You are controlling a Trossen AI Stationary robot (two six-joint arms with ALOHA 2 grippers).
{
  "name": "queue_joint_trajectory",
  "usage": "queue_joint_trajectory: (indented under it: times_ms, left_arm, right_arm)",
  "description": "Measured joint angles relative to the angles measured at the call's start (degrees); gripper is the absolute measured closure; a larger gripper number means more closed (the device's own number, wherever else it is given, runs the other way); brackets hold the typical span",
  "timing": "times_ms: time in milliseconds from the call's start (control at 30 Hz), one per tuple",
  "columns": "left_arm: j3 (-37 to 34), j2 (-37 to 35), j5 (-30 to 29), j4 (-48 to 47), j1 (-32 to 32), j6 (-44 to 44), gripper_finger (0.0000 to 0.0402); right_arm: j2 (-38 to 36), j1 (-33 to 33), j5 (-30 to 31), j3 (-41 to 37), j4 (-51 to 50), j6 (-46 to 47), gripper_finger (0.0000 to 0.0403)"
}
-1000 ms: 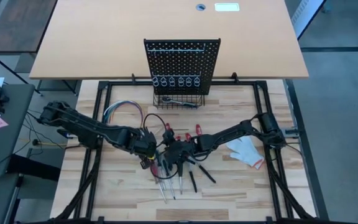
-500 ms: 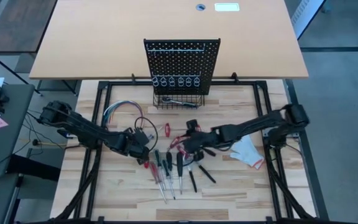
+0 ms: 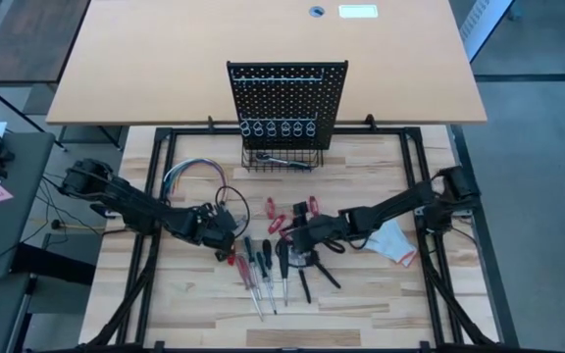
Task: Hang tools onto peg board
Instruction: Hang the blue screwdriver on the pegboard
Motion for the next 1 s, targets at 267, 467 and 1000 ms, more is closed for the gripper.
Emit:
queue_joint_trajectory:
  times_ms: [267,467,1000]
  left_arm:
    - [12.78,-0.02,1.31,-14.6,0.0,0.38,0.0327]
    - [20.25,0.0,4.14,-18.38,-0.03,-0.09,0.0327]
    - [23.22,0.02,5.62,-18.4,-0.36,0.19,0.0327]
  right_arm:
    - [7.13,0.55,6.78,9.16,-2.45,-9.98,0.0169]
    - [10.64,2.21,21.32,18.23,-11.8,-15.55,0.0166]
    - [10.58,0.11,25.59,21.06,-23.01,-14.2,0.0304]
